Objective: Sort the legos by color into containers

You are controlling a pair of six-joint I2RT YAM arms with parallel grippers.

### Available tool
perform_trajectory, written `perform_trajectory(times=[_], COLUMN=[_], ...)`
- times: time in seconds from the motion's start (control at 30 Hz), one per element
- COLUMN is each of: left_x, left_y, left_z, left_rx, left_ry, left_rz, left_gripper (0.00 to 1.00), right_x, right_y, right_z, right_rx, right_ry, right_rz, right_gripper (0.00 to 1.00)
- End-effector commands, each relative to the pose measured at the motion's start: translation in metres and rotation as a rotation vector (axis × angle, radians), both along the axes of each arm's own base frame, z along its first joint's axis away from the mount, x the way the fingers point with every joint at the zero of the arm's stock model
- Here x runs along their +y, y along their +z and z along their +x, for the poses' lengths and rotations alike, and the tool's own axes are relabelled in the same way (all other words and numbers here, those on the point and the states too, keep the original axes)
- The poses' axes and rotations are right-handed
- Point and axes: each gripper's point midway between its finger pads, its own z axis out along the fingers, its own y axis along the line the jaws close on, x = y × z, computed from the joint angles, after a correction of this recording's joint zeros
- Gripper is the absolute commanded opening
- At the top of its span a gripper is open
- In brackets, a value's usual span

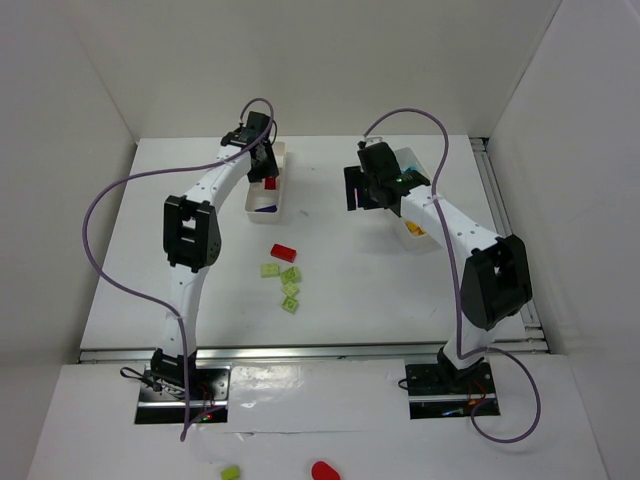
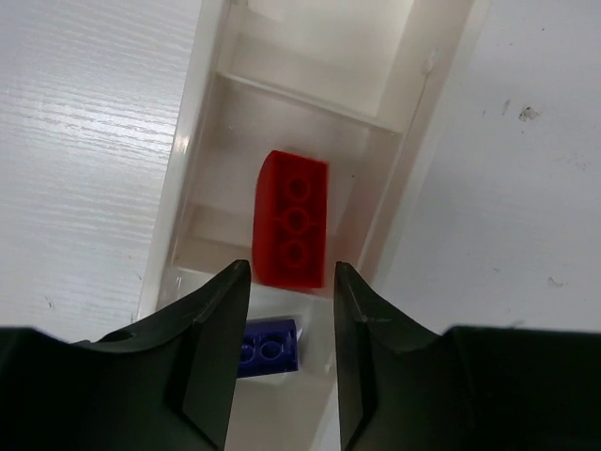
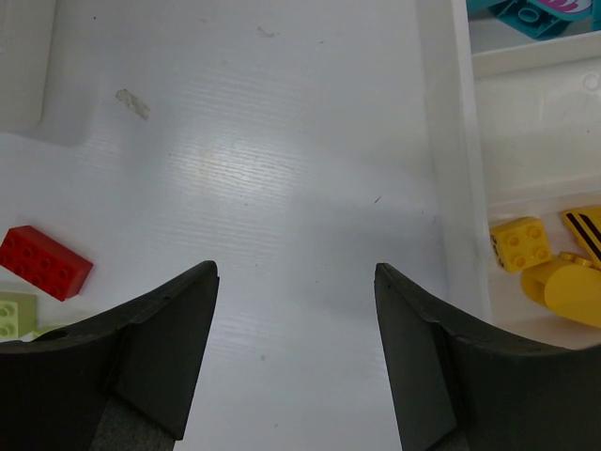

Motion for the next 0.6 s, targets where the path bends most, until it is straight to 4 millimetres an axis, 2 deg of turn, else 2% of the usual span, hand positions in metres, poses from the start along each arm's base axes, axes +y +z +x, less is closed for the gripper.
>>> perform_trajectory(times=[0.0, 0.03, 0.13, 0.17, 0.2, 0.33, 0.37, 0.47, 0.57], left_x=[0.002, 0.000, -0.004, -0.005, -0.005, -0.005, -0.005, -0.004, 0.001], left_y=[0.001, 0.001, 0.000, 0.000, 0.000, 0.024, 0.040, 0.066, 0.073], left_z=[0.013, 0.013, 0.012, 0.011, 0.011, 0.010, 0.010, 0.009, 0.009], left_rx=[-0.032, -0.029, -0.025, -0.023, -0.023, -0.060, -0.087, -0.136, -0.149], left_ry=[-0.007, -0.015, -0.027, -0.034, -0.034, -0.034, -0.042, -0.042, -0.045], left_rz=[0.005, -0.006, -0.023, -0.031, -0.031, -0.040, -0.040, -0.052, -0.055], left_gripper=[0.51, 0.51, 0.79, 0.83, 0.85, 0.86, 0.86, 0.86, 0.86], right_x=[0.001, 0.000, 0.001, 0.003, 0.004, 0.007, 0.007, 0.009, 0.010], right_y=[0.000, -0.003, -0.002, -0.002, -0.006, -0.004, -0.003, -0.003, -0.003], right_z=[0.000, -0.002, 0.000, -0.001, -0.004, -0.002, -0.001, -0.001, -0.002], right_rx=[0.006, 0.016, 0.007, 0.011, 0.024, 0.017, 0.009, 0.012, 0.015], right_ry=[0.000, -0.006, -0.006, 0.002, 0.011, 0.018, 0.018, 0.024, 0.031], right_rz=[0.011, 0.013, 0.017, 0.025, 0.029, 0.039, 0.043, 0.049, 0.055], right_gripper=[0.75, 0.75, 0.75, 0.75, 0.75, 0.75, 0.75, 0.75, 0.75])
